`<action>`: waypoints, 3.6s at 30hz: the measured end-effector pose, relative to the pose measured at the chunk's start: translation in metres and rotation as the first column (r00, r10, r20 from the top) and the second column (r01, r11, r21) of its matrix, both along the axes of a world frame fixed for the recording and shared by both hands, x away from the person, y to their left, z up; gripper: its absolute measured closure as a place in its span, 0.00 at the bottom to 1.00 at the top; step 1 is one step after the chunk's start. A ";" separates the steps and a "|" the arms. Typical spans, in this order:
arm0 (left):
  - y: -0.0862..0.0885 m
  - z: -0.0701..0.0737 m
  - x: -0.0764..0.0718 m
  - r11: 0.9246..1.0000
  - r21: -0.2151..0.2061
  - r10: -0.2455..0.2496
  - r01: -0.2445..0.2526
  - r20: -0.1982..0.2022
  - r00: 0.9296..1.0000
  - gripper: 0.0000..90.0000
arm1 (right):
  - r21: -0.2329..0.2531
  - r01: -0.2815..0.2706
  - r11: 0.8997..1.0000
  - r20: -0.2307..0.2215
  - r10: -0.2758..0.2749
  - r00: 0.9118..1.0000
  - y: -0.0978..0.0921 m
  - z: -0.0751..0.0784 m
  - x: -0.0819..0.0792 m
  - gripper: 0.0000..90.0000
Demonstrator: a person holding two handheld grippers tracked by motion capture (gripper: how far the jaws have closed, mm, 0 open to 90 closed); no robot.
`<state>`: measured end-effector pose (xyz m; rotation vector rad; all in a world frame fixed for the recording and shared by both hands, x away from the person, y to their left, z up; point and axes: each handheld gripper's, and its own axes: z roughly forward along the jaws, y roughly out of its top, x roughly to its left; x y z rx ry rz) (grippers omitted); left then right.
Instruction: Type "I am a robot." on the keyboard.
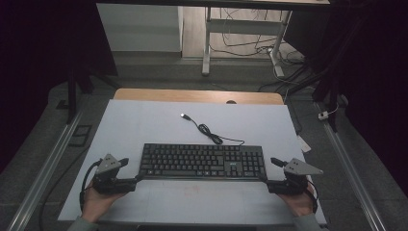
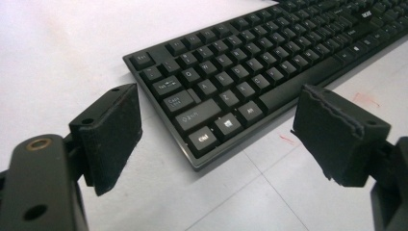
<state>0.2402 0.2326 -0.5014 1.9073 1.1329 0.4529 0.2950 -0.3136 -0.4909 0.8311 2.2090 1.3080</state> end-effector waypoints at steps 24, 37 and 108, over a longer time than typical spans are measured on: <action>-0.005 0.009 0.007 1.000 0.006 0.016 -0.016 -0.001 1.000 0.22 | -0.004 -0.030 1.000 -0.034 0.030 0.999 0.017 -0.004 0.001 0.27; -0.017 0.031 0.027 1.000 0.021 -0.014 0.014 0.022 1.000 0.25 | -0.018 -0.081 0.997 -0.046 0.080 0.996 0.041 -0.007 0.006 0.28; -0.033 -0.006 0.040 0.983 0.145 -0.098 0.110 -0.088 0.991 0.99 | -0.071 -0.305 0.950 -0.103 0.298 0.949 0.225 0.007 0.072 1.00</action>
